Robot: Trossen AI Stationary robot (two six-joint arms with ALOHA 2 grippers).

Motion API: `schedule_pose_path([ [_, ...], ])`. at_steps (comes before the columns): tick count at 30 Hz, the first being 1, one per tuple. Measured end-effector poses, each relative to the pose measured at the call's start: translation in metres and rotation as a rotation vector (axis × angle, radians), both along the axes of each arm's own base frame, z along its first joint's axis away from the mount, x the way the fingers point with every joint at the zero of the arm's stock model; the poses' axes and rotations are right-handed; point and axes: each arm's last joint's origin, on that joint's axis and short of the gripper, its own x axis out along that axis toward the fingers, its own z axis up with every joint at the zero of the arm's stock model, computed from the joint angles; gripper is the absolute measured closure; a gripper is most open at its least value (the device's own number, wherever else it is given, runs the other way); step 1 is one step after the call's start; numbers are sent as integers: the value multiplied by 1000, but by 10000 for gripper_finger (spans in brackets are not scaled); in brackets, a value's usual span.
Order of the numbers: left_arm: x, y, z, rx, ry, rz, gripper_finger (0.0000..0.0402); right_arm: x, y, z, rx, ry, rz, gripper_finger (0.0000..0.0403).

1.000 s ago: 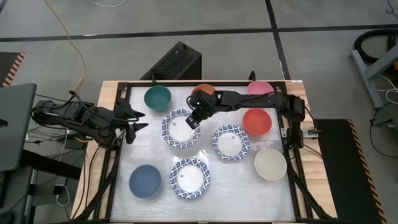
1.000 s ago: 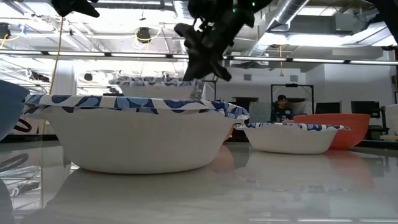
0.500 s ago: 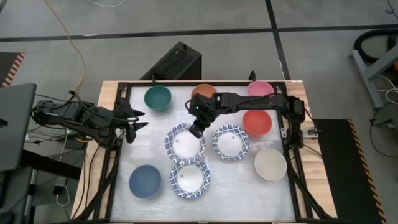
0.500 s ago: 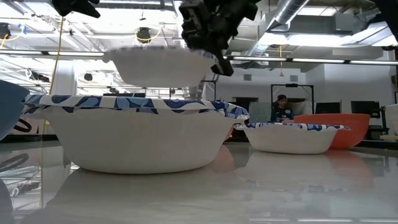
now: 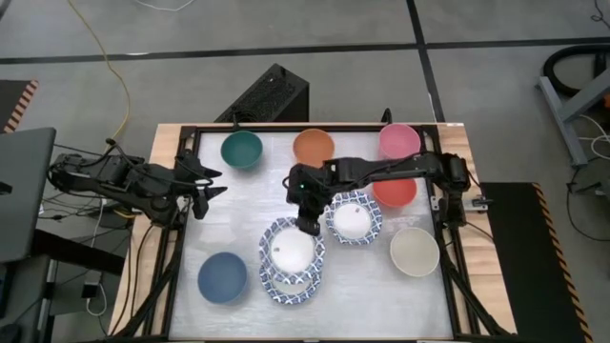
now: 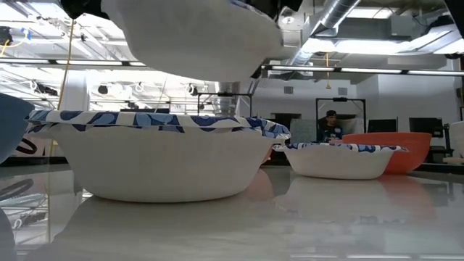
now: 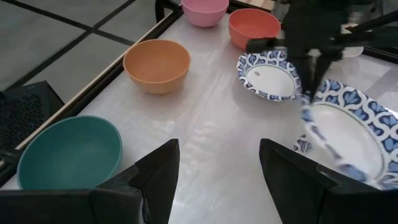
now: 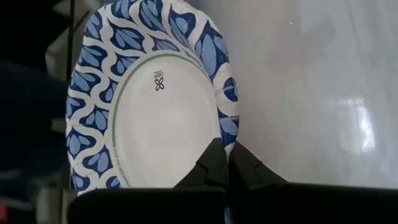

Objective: Nest bowls inside each other
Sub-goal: Stack the blue patterned bowl on top of the blue patterned bowls

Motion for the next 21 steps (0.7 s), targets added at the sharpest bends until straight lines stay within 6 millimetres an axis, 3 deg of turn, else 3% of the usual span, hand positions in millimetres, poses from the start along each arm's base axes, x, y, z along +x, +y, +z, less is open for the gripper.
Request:
schedule_pose_path([
  [8, 0, 0, 0, -7, -4, 3, 189, 6, 13, -3, -21, -49, 58, 394],
  [21, 2, -1, -1, -15, 8, -2, 189, 25, 16, -53, 45, 67, 94, 394],
])
